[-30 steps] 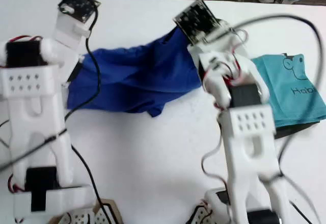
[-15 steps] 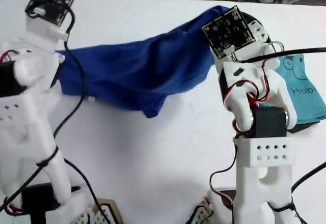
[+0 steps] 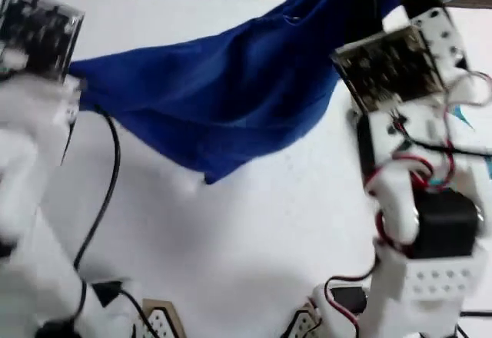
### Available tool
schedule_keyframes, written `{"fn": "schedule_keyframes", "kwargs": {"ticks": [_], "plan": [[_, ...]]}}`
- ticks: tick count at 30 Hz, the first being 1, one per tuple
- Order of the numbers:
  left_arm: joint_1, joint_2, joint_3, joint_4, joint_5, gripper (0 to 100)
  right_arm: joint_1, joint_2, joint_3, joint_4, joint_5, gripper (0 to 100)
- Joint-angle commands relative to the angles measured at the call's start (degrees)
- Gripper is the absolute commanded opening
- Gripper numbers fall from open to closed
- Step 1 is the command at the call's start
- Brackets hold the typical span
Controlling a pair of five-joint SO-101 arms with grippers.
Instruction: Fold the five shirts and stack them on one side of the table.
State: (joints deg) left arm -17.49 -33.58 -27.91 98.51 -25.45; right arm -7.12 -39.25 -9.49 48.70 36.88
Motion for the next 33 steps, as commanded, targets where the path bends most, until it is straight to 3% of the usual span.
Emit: {"fn": "schedule_keyframes", "kwargs": {"ticks": [1, 9, 14, 20, 26, 33], "plan": [[-0.62, -6.07, -1.98, -2.02, 0.26, 3, 0.48, -3.21, -8.0, 3.03, 0.0, 2.1], [-0.62, -12.92, -1.98, -10.2, 0.7, 3, 0.4, -5.14, -11.43, 3.74, 0.0, 2.1], [-0.26, -13.27, 0.31, -9.05, 4.31, 3, 0.4, -4.26, -9.76, 6.81, 0.0, 2.1], [-0.18, -11.25, 20.7, -9.41, 4.22, 3, 0.31, -3.56, -3.25, 7.34, -0.44, 2.1], [0.26, -6.86, 47.16, -21.8, 3.96, 3, -4.62, -3.65, 12.31, 7.16, 0.0, 2.1], [9.23, -3.43, 63.96, -25.58, 4.31, 3, -9.01, -3.56, 35.52, 5.58, 0.0, 2.1]]}}
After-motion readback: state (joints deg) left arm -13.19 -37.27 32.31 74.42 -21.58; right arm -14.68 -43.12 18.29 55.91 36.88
